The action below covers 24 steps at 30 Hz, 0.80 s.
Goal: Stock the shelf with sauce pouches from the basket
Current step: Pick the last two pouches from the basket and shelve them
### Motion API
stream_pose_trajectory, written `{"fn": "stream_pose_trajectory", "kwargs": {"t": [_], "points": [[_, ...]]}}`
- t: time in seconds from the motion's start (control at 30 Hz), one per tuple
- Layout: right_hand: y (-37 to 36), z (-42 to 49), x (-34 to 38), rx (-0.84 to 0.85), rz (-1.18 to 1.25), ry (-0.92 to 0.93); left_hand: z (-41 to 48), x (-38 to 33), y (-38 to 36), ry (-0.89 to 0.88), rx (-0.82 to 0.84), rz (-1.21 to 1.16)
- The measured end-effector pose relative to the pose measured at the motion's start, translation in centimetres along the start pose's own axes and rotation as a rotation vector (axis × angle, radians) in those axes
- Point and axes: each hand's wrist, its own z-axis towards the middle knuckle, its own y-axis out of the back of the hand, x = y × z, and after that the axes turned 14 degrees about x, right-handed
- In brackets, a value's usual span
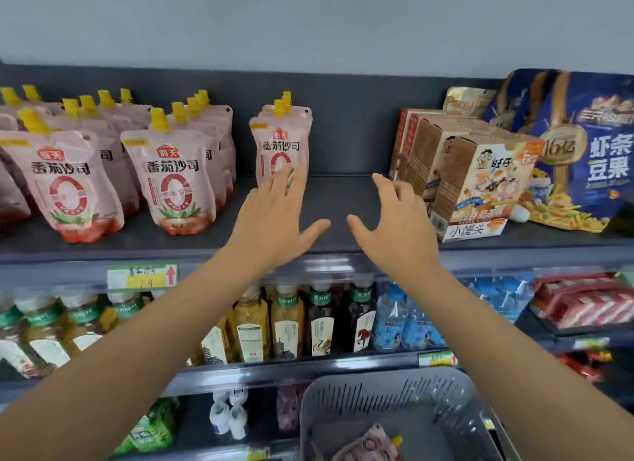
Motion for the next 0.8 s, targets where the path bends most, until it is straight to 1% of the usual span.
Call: {"fn": "stream_pose_trajectory", "kwargs": {"t": [0.1, 0.17, 0.2, 0.27, 0.37, 0.43, 0.6, 0.67, 0.73, 0.8], "points": [[0.6, -4.7, -2.2, -0.085, 0.003, -0.024, -3.3, -2.5, -0.3, -0.150, 0.004, 0.016], [0.2, -8.0, -3.4, -0.123, 0.043, -0.075, -6.0, -3.9, -1.1, -0.244, 0.054, -0.010], [-0.1, -9.7, -3.9, -0.109, 0.075, -0.124, -7.4, -4.5, -1.7, -0.277, 0.088, -0.025], [-0.9, -12.6, -4.5, -0.030, 0.123, -0.233, -9.9, -5.7, -3.0, -0.324, 0.170, -0.052], [-3.0, -16.3, -5.0, 0.129, 0.214, -0.380, -13.1, -6.9, -5.5, -0.359, 0.353, -0.093], [-4.7, -17.8, -5.2, 0.204, 0.306, -0.464, -14.7, -7.2, -7.4, -0.372, 0.426, -0.095], [-11.1, -20.2, -6.6, 0.412, 0.675, -0.816, -18.8, -7.2, -12.3, -0.285, 0.613, -0.178], [-13.9, -20.3, -7.6, 0.497, 0.825, -0.958, -19.8, -7.3, -13.8, -0.259, 0.663, -0.190], [-16.7, -20.1, -8.4, 0.607, 0.934, -1.064, -20.3, -7.5, -15.4, -0.242, 0.700, -0.209], [-20.3, -19.9, -10.0, 0.729, 1.033, -1.116, -20.3, -7.9, -16.9, -0.223, 0.736, -0.245]]}}
